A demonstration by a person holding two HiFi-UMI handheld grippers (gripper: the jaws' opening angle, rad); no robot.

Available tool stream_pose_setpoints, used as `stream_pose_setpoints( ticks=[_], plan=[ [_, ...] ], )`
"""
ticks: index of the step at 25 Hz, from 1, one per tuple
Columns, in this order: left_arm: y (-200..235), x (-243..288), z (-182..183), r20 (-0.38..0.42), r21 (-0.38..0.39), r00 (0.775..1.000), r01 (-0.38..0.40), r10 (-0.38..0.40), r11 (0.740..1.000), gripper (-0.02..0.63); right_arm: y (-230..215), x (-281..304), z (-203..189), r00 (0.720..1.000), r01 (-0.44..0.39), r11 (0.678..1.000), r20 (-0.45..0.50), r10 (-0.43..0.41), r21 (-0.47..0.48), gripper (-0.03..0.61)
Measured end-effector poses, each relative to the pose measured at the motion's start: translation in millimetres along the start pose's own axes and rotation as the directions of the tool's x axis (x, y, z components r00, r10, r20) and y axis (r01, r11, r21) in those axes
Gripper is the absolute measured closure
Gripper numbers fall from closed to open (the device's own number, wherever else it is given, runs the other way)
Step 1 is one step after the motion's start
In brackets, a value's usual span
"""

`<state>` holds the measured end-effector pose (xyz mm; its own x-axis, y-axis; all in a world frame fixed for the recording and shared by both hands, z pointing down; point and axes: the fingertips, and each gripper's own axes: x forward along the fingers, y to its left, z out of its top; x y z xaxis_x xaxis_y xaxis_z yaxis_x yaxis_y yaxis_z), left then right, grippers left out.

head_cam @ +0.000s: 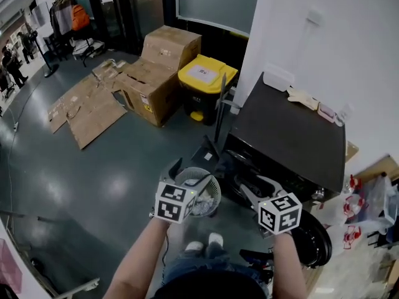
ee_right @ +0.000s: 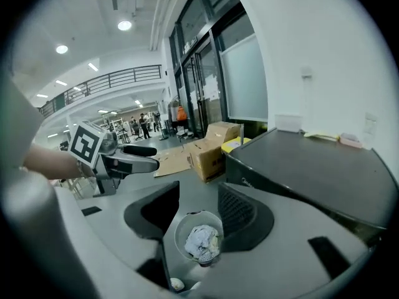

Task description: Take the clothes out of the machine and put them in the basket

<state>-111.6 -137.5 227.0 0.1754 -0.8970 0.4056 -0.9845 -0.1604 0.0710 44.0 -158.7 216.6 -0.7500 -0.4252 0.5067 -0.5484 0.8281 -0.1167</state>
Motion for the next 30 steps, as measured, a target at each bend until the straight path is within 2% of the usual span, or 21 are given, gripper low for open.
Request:
stream_pose_setpoints(
  ticks=[2, 5, 8, 11, 13, 17, 21, 27, 30],
  plan=[
    [-6.0, -2.8, 12.1, 0.027, 0.009, 0.999, 0.025, -0.025, 1.000, 0.192, -1.9, -9.9, 10.0, 0.999, 0.032, 0.999, 0.038, -0.031, -0.018, 0.406],
    [-14.8, -9.9, 29.9, 0.066, 0.053, 0.997, 0.042, -0.045, 0.998, 0.254, -6.2, -27.3, 28.0, 0.989, 0.082, 0.997, 0.123, -0.080, -0.013, 0.517],
    [-18.9, -17.8, 47.4, 0.116, 0.108, 0.991, 0.050, -0.063, 0.993, 0.380, -8.9, -39.9, 42.5, 0.976, 0.107, 0.994, 0.192, -0.105, -0.002, 0.570],
    [-16.0, -25.9, 64.9, 0.181, 0.158, 0.982, 0.028, -0.057, 0.987, 0.491, -10.5, -49.9, 55.0, 0.964, 0.129, 0.991, 0.235, -0.122, -0.017, 0.577],
    [-12.3, -33.5, 77.3, 0.226, 0.175, 0.973, 0.002, -0.042, 0.984, 0.609, -10.1, -56.9, 64.4, 0.954, 0.154, 0.987, 0.266, -0.138, -0.039, 0.577],
    [-14.7, -49.2, 106.6, 0.311, 0.230, 0.949, -0.018, -0.056, 0.973, 0.611, -6.6, -76.1, 90.9, 0.919, 0.212, 0.973, 0.357, -0.166, -0.093, 0.577],
    [-21.8, -57.9, 122.3, 0.351, 0.302, 0.933, -0.037, -0.075, 0.953, 0.611, -1.9, -88.3, 106.0, 0.895, 0.265, 0.951, 0.406, -0.182, -0.158, 0.577],
    [-26.8, -59.9, 127.9, 0.367, 0.366, 0.928, -0.077, -0.068, 0.927, 0.611, -1.4, -95.4, 113.5, 0.882, 0.308, 0.930, 0.426, -0.200, -0.202, 0.578],
    [-25.4, -63.3, 133.0, 0.383, 0.365, 0.922, -0.091, -0.061, 0.927, 0.611, -2.4, -98.0, 117.6, 0.878, 0.315, 0.926, 0.435, -0.202, -0.206, 0.577]
  ],
)
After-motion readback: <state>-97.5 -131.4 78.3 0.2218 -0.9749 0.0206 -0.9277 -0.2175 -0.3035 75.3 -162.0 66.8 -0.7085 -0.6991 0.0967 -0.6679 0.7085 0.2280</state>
